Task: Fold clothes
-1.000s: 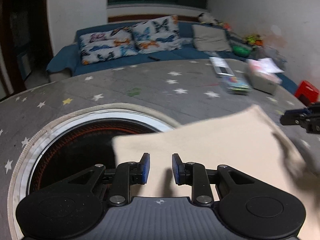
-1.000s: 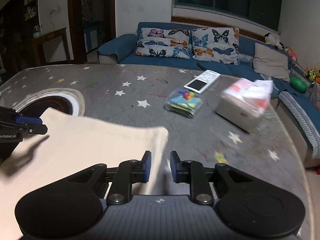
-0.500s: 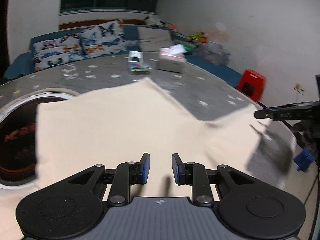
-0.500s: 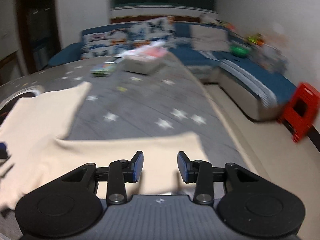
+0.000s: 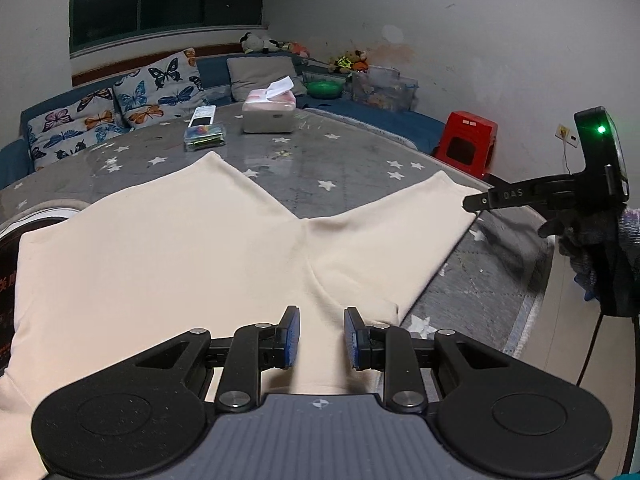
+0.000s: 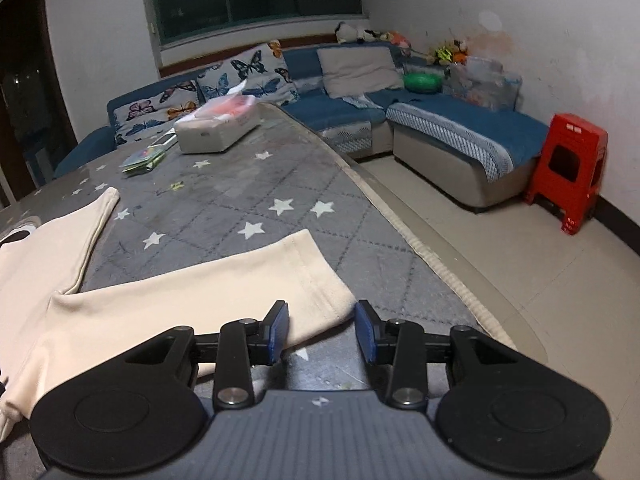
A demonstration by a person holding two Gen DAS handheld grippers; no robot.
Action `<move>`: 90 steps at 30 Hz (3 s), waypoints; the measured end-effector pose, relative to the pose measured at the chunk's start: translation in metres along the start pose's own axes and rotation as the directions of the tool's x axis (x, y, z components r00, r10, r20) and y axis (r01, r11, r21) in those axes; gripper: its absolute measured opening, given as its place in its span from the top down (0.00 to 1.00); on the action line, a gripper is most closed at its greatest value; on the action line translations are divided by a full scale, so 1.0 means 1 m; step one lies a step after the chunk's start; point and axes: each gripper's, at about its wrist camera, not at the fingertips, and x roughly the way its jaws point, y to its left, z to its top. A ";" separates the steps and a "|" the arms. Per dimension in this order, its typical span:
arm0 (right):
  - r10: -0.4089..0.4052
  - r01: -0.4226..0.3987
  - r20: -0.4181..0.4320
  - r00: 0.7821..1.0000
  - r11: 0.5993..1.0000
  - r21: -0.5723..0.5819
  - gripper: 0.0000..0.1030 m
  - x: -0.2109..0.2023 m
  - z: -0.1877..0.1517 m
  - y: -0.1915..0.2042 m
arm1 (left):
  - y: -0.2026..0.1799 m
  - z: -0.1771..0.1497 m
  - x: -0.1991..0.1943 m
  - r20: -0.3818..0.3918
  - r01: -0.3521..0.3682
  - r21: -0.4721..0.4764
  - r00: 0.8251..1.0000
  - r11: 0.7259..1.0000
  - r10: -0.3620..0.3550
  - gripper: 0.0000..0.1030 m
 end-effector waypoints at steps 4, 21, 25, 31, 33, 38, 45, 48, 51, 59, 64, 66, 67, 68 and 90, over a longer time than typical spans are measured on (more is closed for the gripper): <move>0.014 -0.014 0.028 1.000 1.000 -0.017 0.93 0.002 0.004 0.002 | -0.004 -0.001 0.003 -0.010 0.001 0.010 1.000 1.000 -0.001 0.74; 0.039 -0.040 0.093 0.995 0.999 0.002 0.93 -0.009 0.026 0.002 | -0.006 -0.004 0.000 0.001 0.005 0.032 1.000 0.999 -0.005 0.68; 0.103 -0.097 0.151 0.983 0.994 -0.047 0.93 -0.036 0.044 0.019 | 0.008 -0.003 -0.015 0.031 -0.021 -0.013 0.999 1.000 0.022 0.65; 0.268 -0.232 0.189 0.945 0.953 -0.194 0.93 -0.076 0.064 0.073 | 0.042 -0.011 -0.049 0.074 -0.108 -0.105 0.990 0.989 0.116 0.63; 0.333 -0.282 0.180 0.925 0.924 -0.258 0.93 -0.086 0.068 0.099 | 0.055 -0.017 -0.062 0.088 -0.141 -0.146 0.984 0.979 0.155 0.63; 0.481 -0.405 0.101 0.871 0.819 -0.407 0.94 -0.096 0.065 0.172 | 0.087 -0.037 -0.094 0.101 -0.222 -0.245 0.962 0.944 0.253 0.63; 0.581 -0.534 -0.089 0.809 0.664 -0.524 0.94 -0.080 0.030 0.261 | 0.115 -0.066 -0.125 0.088 -0.286 -0.344 0.938 0.894 0.334 0.63; 0.594 -0.582 -0.170 0.786 0.620 -0.527 0.94 -0.069 0.006 0.285 | 0.121 -0.074 -0.130 0.078 -0.295 -0.363 0.936 0.884 0.344 0.63; 0.600 -0.628 -0.248 0.760 0.581 -0.518 0.91 -0.061 -0.018 0.299 | 0.122 -0.076 -0.132 0.076 -0.290 -0.364 0.938 0.885 0.338 0.63; 0.573 -0.604 -0.233 0.786 0.632 -0.486 0.83 -0.065 -0.018 0.264 | 0.107 -0.063 -0.118 0.102 -0.235 -0.317 0.955 0.919 0.279 0.63; 0.472 -0.517 -0.216 0.855 0.741 -0.429 0.83 -0.048 -0.015 0.216 | 0.094 -0.053 -0.101 0.111 -0.189 -0.278 0.967 0.942 0.227 0.64; 0.429 -0.484 -0.224 0.875 0.776 -0.405 0.83 -0.039 -0.017 0.198 | 0.091 -0.049 -0.093 0.112 -0.175 -0.265 0.971 0.948 0.211 0.64; 0.409 -0.467 -0.227 0.884 0.791 -0.395 0.83 -0.035 -0.018 0.191 | 0.090 -0.046 -0.088 0.108 -0.172 -0.260 0.973 0.950 0.205 0.64; 0.406 -0.462 -0.220 0.887 0.794 -0.395 0.83 -0.035 -0.016 0.188 | 0.090 -0.045 -0.085 0.102 -0.171 -0.256 0.974 0.951 0.202 0.64; 0.401 -0.429 -0.155 0.903 0.814 -0.392 0.79 0.001 0.006 0.199 | 0.111 -0.047 -0.067 0.047 -0.217 -0.335 0.968 0.917 0.246 0.63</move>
